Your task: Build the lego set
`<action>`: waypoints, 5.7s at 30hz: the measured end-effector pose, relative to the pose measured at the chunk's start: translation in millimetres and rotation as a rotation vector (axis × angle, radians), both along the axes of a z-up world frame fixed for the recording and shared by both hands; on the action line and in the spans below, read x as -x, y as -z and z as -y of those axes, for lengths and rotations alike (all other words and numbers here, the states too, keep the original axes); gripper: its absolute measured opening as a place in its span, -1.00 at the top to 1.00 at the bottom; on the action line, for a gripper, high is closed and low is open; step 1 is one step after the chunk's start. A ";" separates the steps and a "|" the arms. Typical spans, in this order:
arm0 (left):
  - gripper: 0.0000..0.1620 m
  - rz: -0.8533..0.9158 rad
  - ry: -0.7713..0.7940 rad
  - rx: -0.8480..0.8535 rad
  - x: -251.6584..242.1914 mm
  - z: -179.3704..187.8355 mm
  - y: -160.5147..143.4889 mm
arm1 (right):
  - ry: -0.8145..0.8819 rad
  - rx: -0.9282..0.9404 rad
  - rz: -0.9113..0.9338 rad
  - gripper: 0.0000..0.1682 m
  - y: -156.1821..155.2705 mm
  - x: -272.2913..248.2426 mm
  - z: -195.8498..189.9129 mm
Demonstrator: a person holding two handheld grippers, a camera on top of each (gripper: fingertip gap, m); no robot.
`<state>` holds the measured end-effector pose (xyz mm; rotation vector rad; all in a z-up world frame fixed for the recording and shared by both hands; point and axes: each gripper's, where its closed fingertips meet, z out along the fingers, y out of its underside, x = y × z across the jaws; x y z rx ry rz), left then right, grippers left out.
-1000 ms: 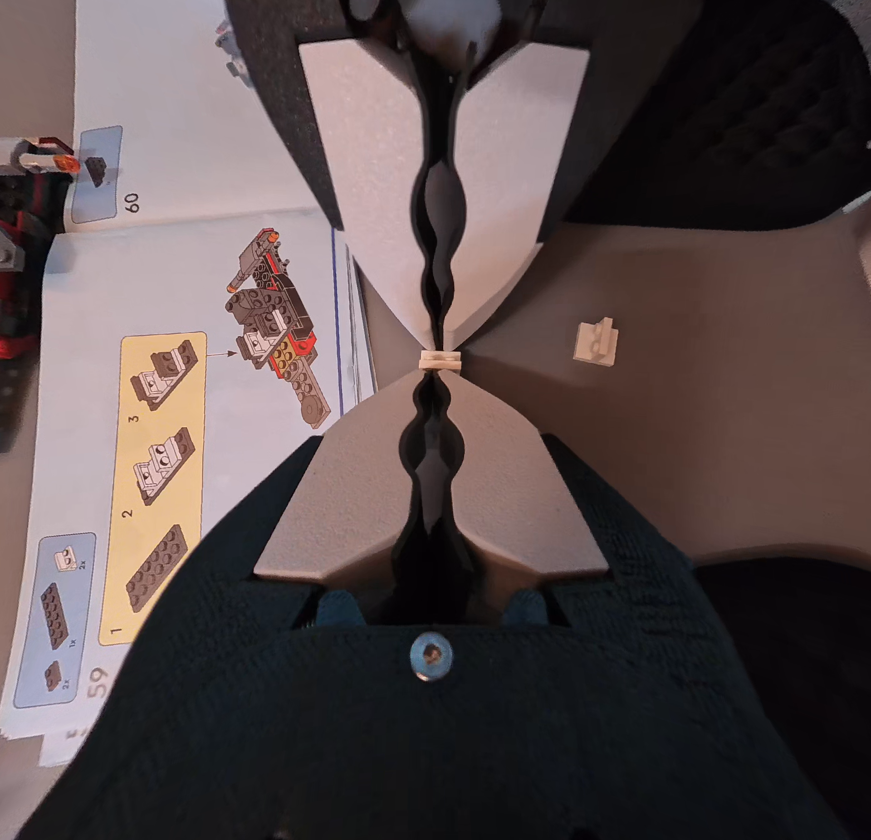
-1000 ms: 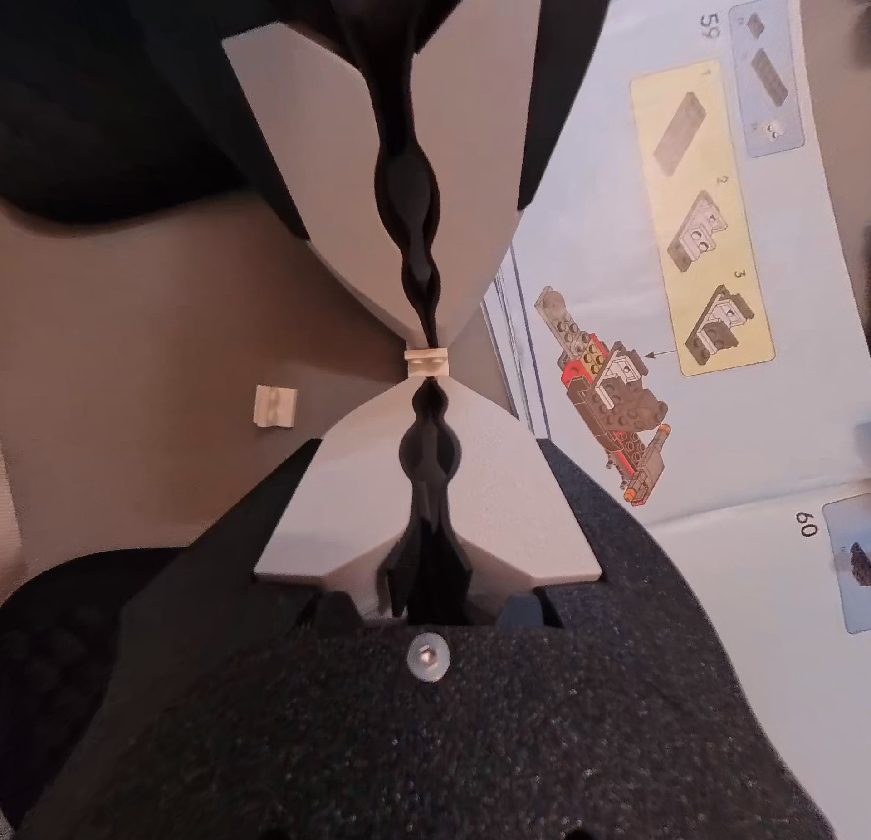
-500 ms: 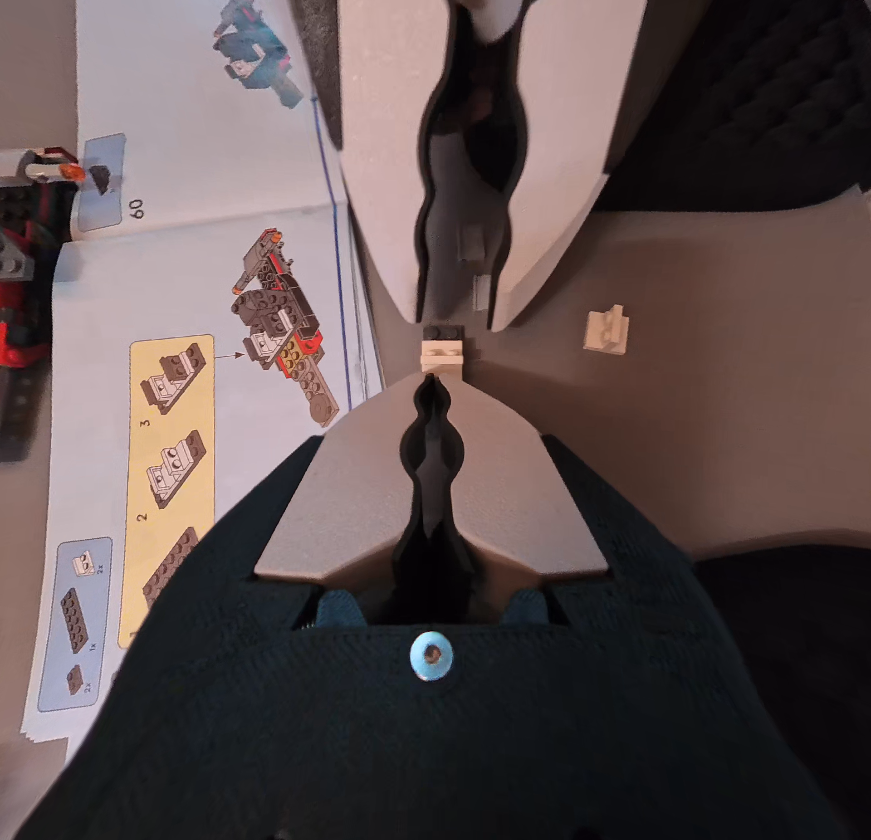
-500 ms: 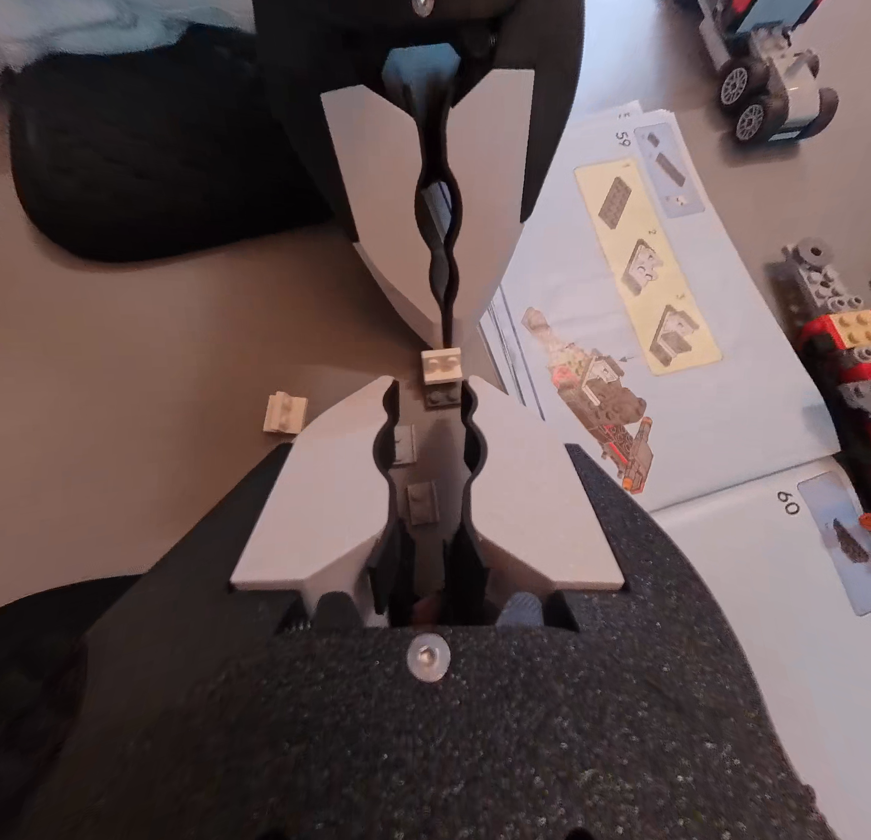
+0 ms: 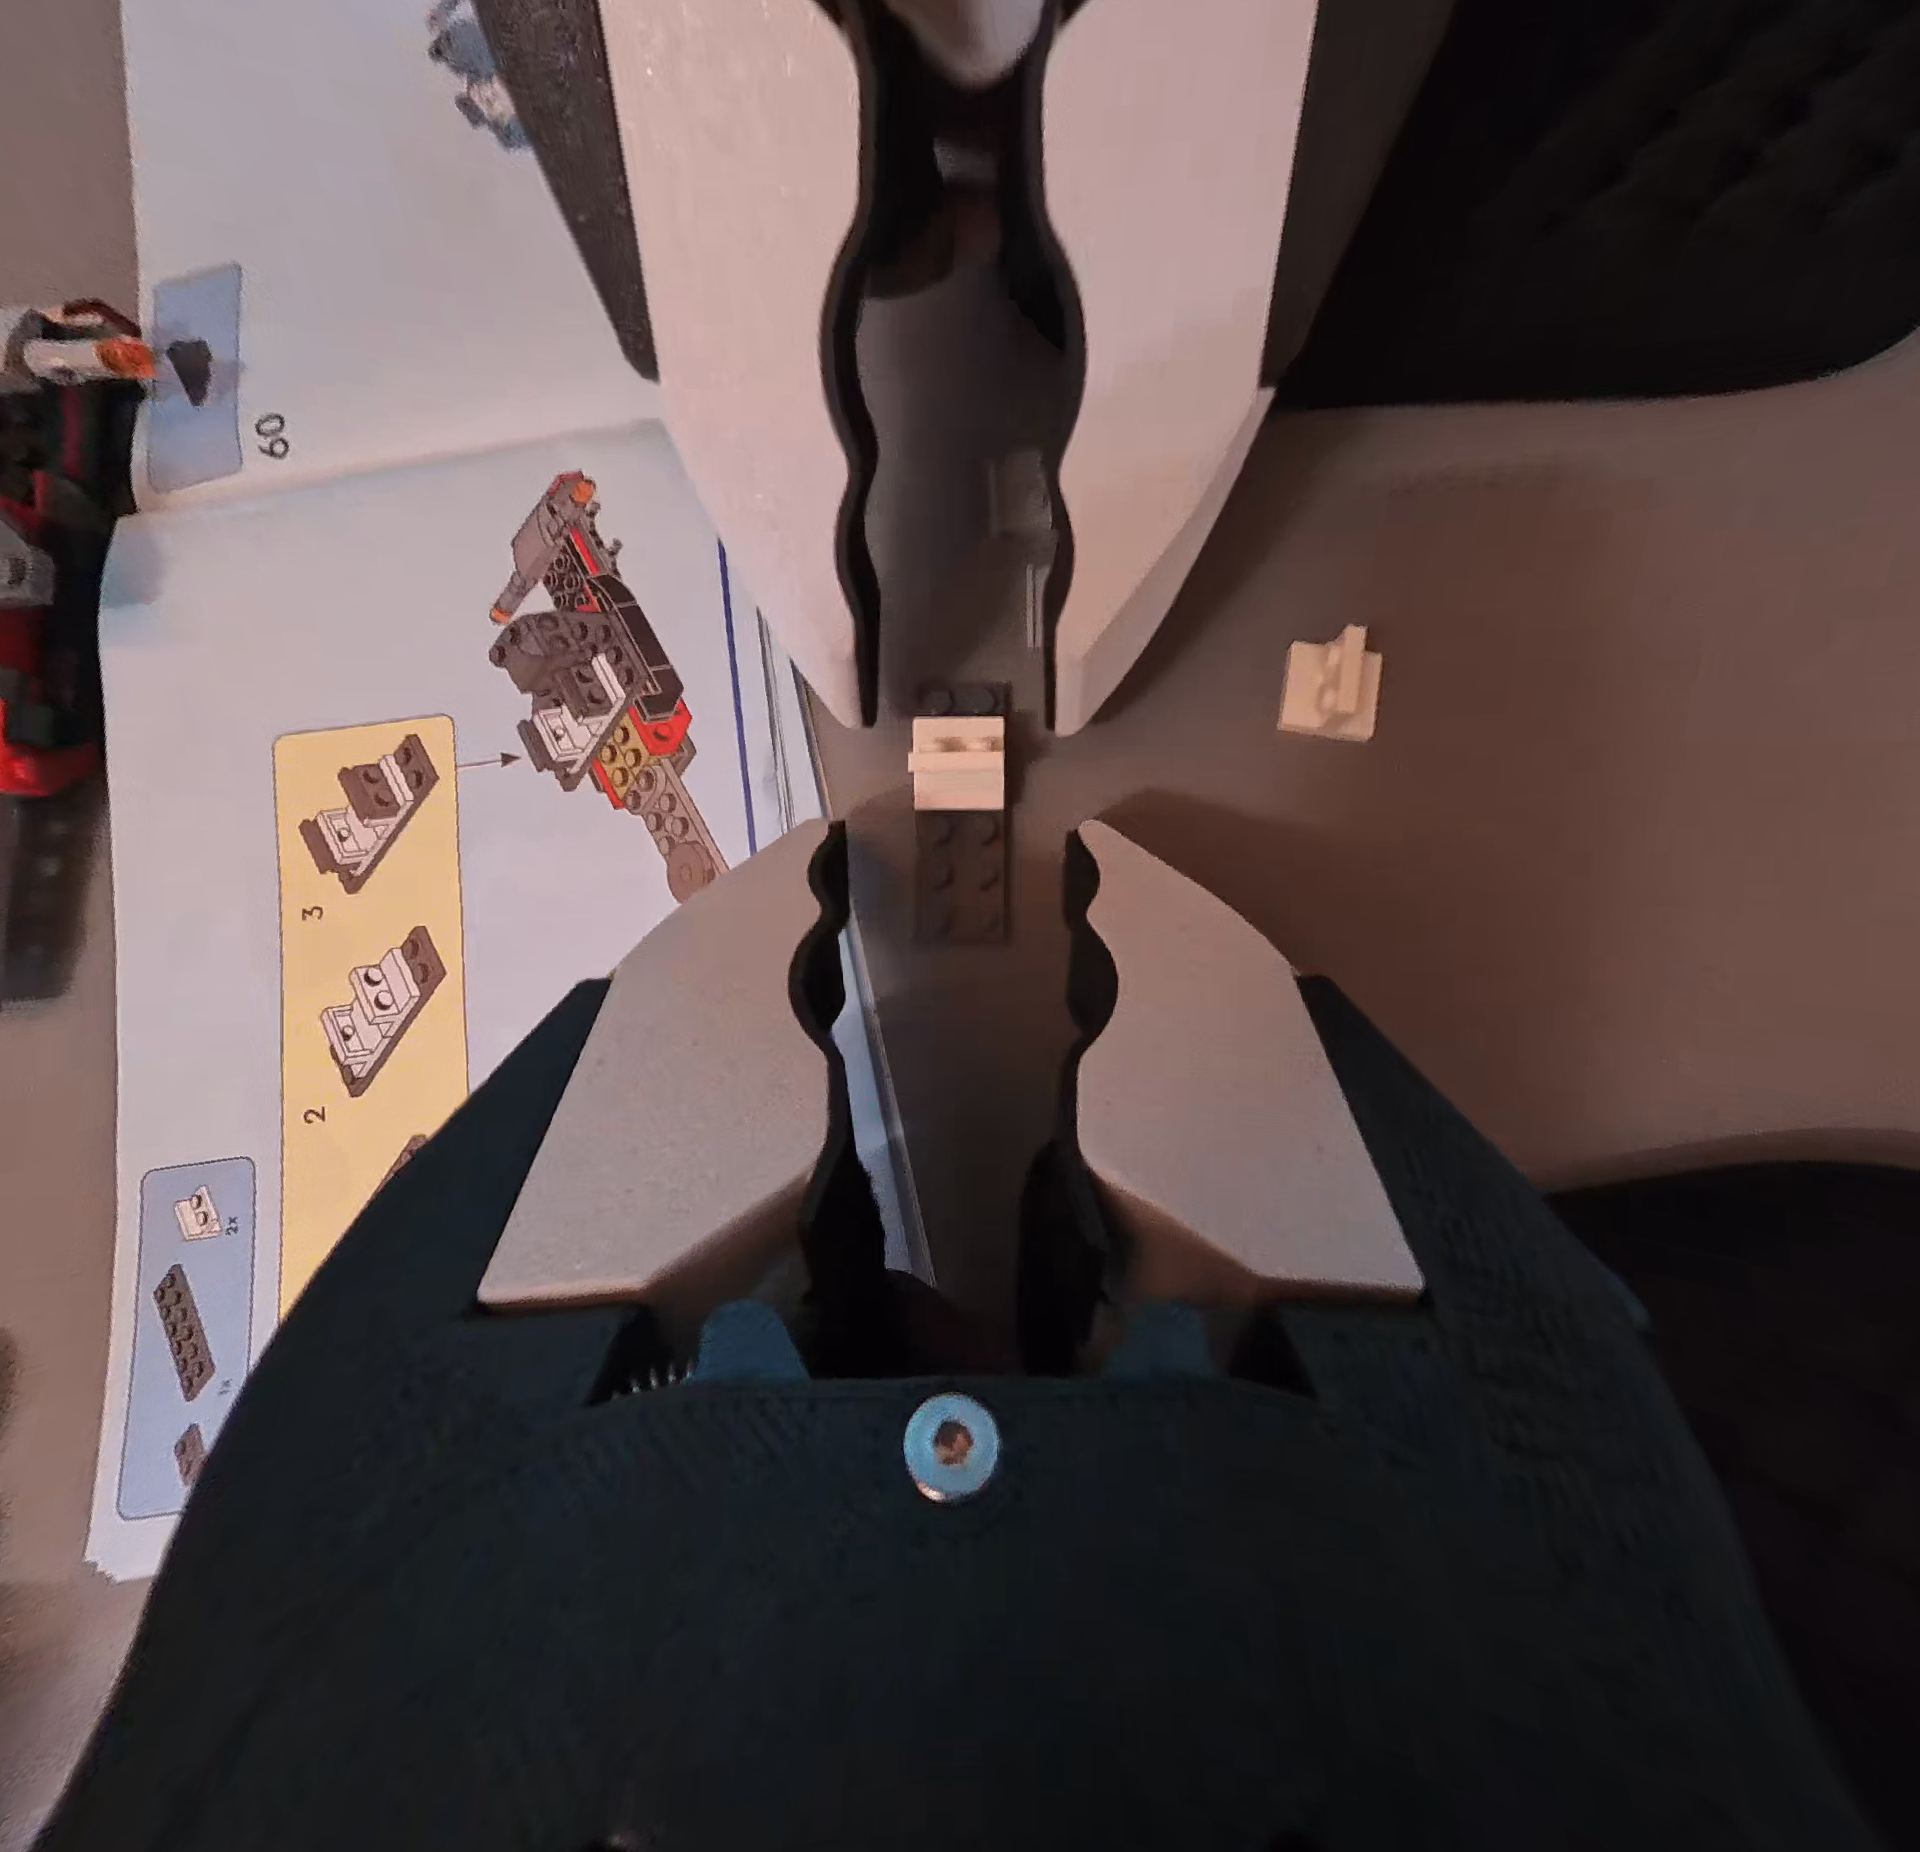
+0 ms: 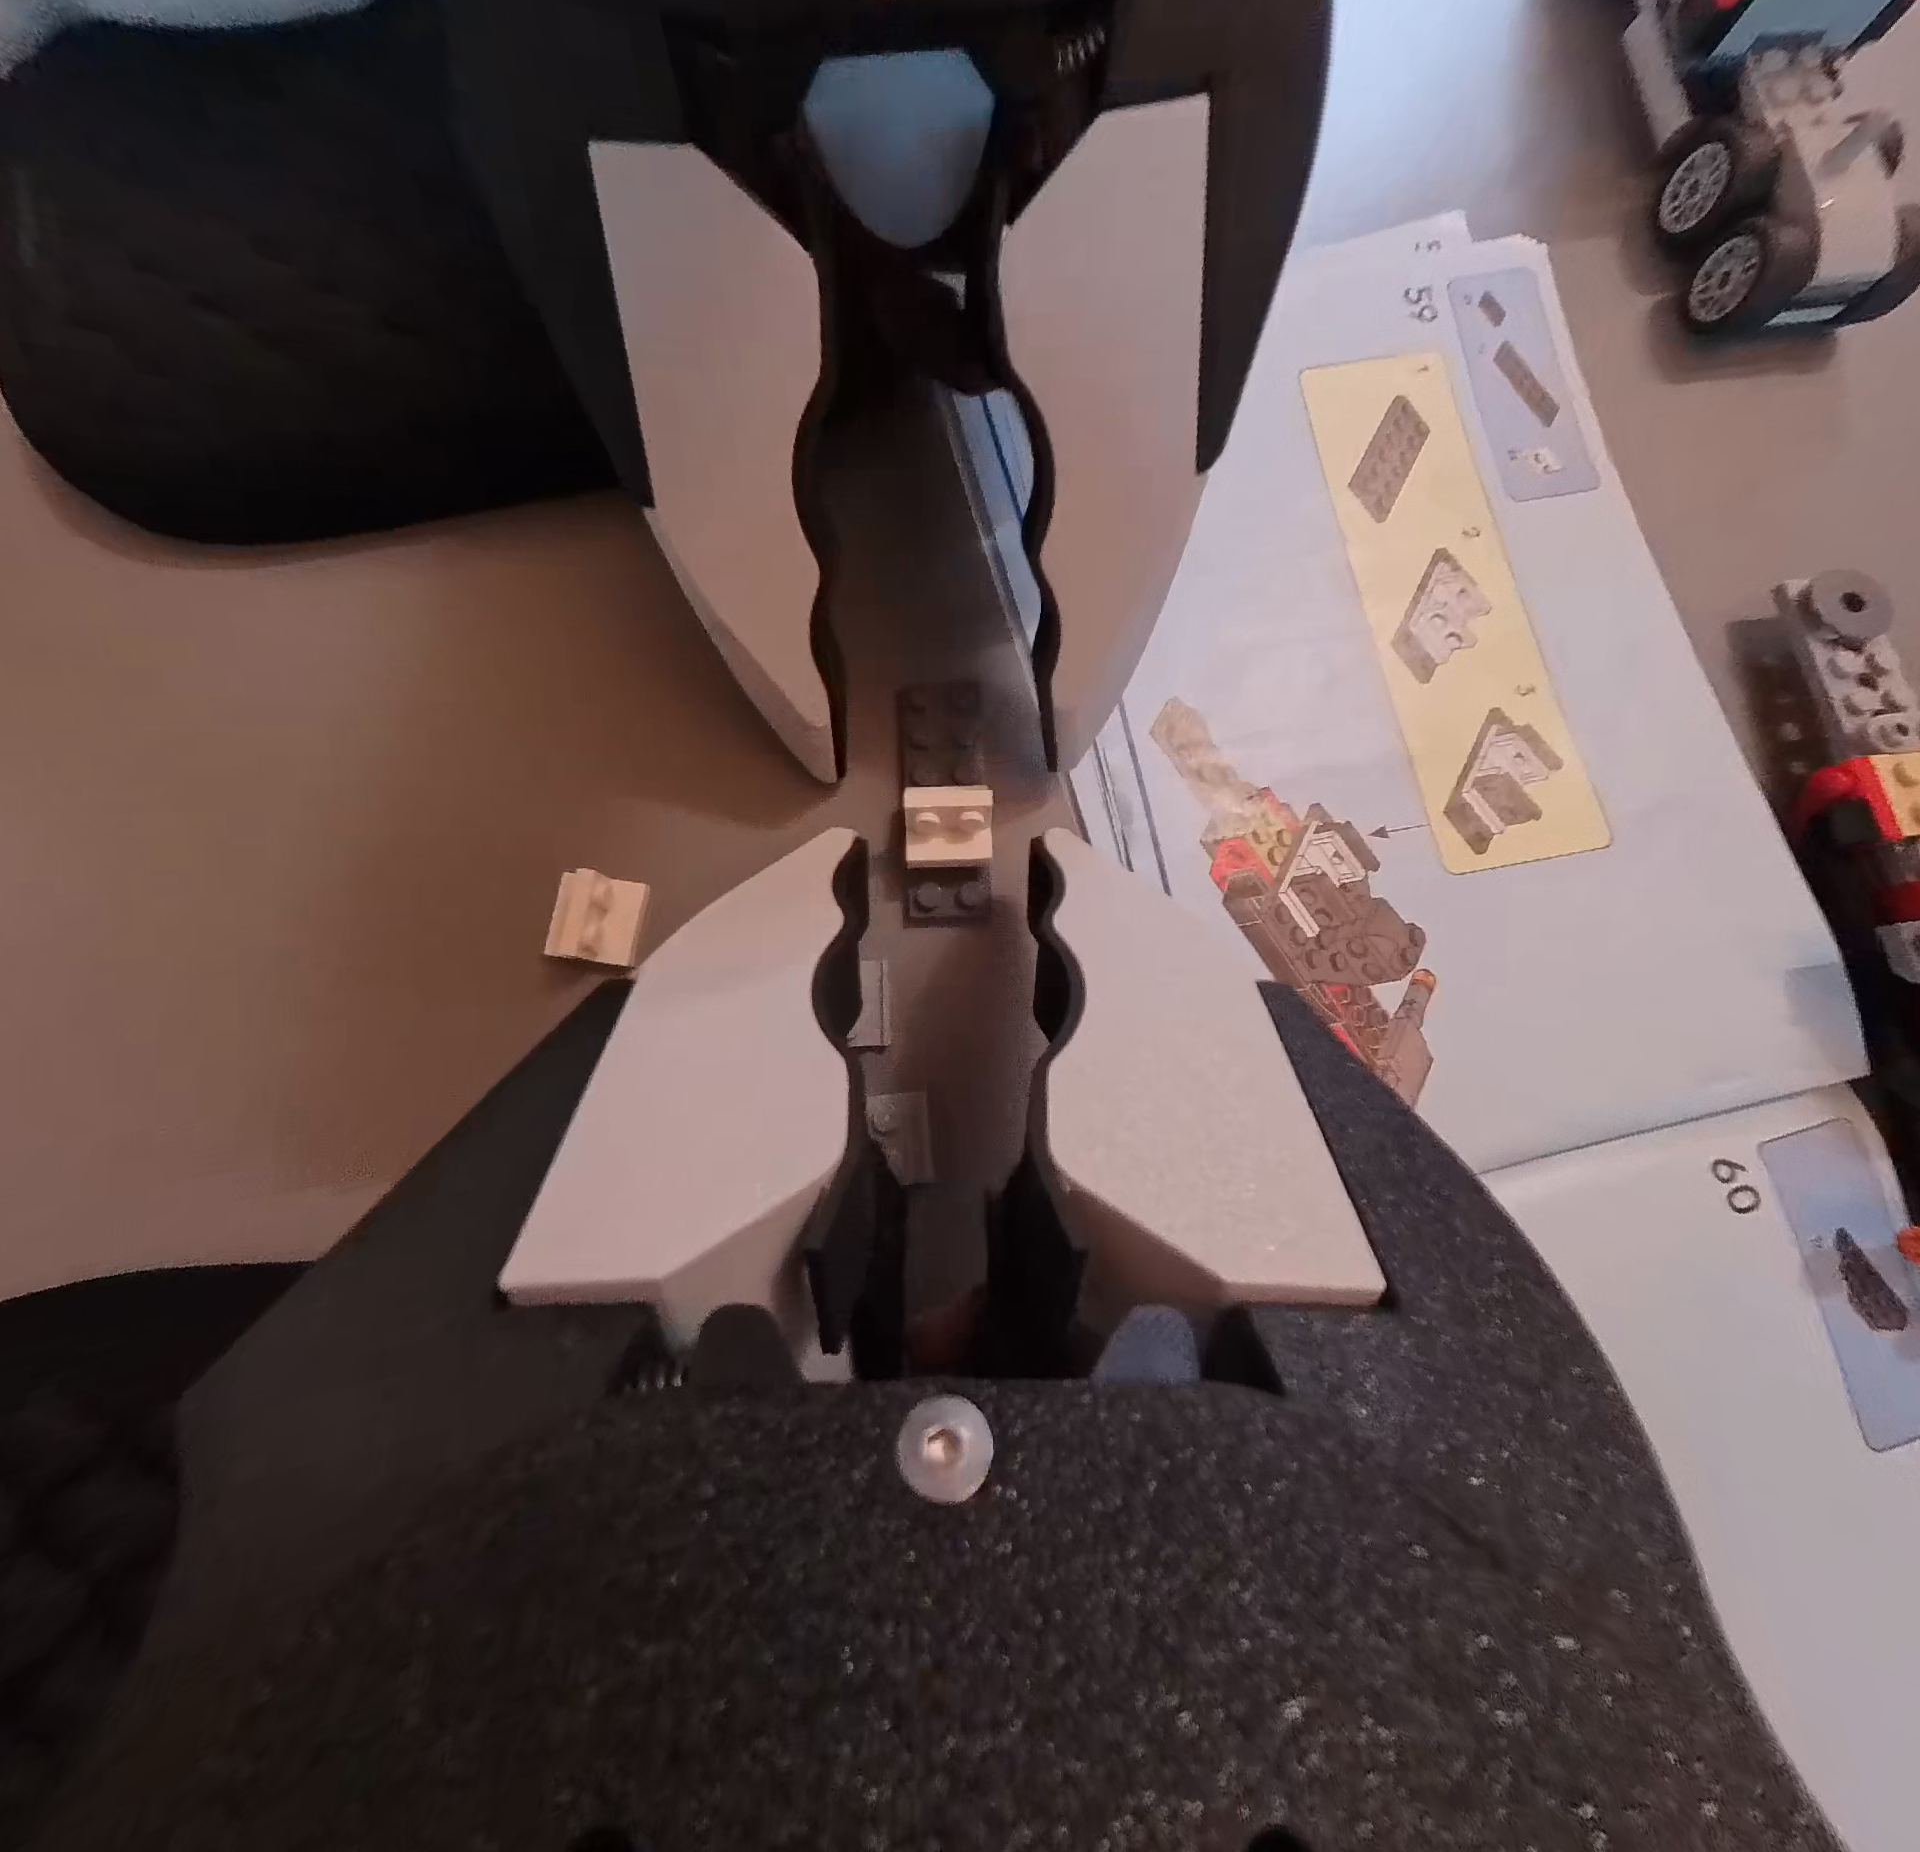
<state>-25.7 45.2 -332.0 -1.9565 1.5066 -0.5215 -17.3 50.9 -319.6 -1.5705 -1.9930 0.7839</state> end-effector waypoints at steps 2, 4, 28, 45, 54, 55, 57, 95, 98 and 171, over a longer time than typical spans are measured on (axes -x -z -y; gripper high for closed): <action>0.65 0.013 0.003 0.019 0.4 1.4 0.2 | -0.003 -0.008 0.031 0.64 6.7 -0.2 -0.1; 0.80 0.016 0.009 0.028 0.1 2.2 0.7 | -0.003 -0.008 0.043 0.64 11.0 -0.1 -0.3; 0.64 0.814 -0.286 0.353 -8.8 -20.6 -98.7 | -0.059 -0.538 -0.294 0.80 -81.2 1.5 -26.1; 0.92 0.943 -0.070 -0.161 -8.6 1.2 -157.7 | -0.003 -0.243 -0.634 0.67 -149.3 5.4 -5.3; 0.91 0.893 0.006 -0.308 -14.0 14.0 -167.2 | -0.075 0.004 -0.749 0.84 -159.6 4.2 14.5; 0.91 0.882 0.007 -0.317 -14.3 14.4 -166.8 | -0.077 0.008 -0.748 0.84 -159.7 4.0 15.0; 0.91 0.859 0.006 -0.339 -14.5 13.8 -165.9 | -0.080 0.009 -0.741 0.83 -159.2 3.1 15.4; 0.92 0.950 -0.011 -0.038 -16.9 9.3 -143.7 | -0.062 0.199 -0.742 0.92 -138.9 0.0 10.9; 0.92 0.927 -0.066 0.081 -17.2 1.9 -130.4 | 0.025 0.392 -0.671 0.93 -128.4 1.0 2.4; 0.70 0.227 -0.071 -0.040 4.9 1.8 -33.8 | 0.077 0.262 0.001 0.93 -5.1 -19.9 50.7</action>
